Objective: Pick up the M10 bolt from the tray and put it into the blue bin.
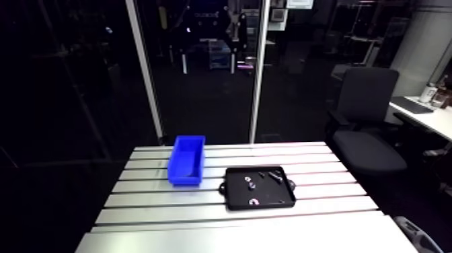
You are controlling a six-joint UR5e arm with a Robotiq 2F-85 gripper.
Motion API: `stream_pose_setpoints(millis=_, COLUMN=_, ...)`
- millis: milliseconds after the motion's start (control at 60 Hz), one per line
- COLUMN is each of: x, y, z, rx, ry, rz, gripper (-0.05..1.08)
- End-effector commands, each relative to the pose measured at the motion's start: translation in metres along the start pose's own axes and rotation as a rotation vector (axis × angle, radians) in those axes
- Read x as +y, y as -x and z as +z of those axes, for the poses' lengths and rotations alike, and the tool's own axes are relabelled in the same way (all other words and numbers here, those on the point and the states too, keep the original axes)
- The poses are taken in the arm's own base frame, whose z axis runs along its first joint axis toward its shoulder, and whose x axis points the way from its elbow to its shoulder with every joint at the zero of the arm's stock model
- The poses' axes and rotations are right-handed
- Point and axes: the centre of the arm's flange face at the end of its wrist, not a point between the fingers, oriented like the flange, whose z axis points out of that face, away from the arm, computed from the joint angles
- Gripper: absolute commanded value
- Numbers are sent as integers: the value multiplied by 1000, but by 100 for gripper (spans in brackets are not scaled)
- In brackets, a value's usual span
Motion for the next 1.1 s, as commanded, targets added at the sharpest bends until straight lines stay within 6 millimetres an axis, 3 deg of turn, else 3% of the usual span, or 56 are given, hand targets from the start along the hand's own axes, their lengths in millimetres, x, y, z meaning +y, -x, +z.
stream_pose_setpoints(millis=17, x=0, y=1, z=-2, rx=3, ry=4, rz=-2, gripper=1)
stream_pose_setpoints(millis=667, x=6, y=-6, z=-6, rx=11, ry=9, rz=-6, gripper=1)
stream_pose_setpoints(millis=783, x=16, y=-6, z=0, rx=-3, ry=37, rz=4, gripper=1)
stream_pose_setpoints(millis=867, x=36, y=-9, z=3, rx=-12, ry=54, rz=32, gripper=1)
stream_pose_setpoints(millis=1100, x=66, y=-16, z=12, rx=-29, ry=49, rz=16, gripper=1)
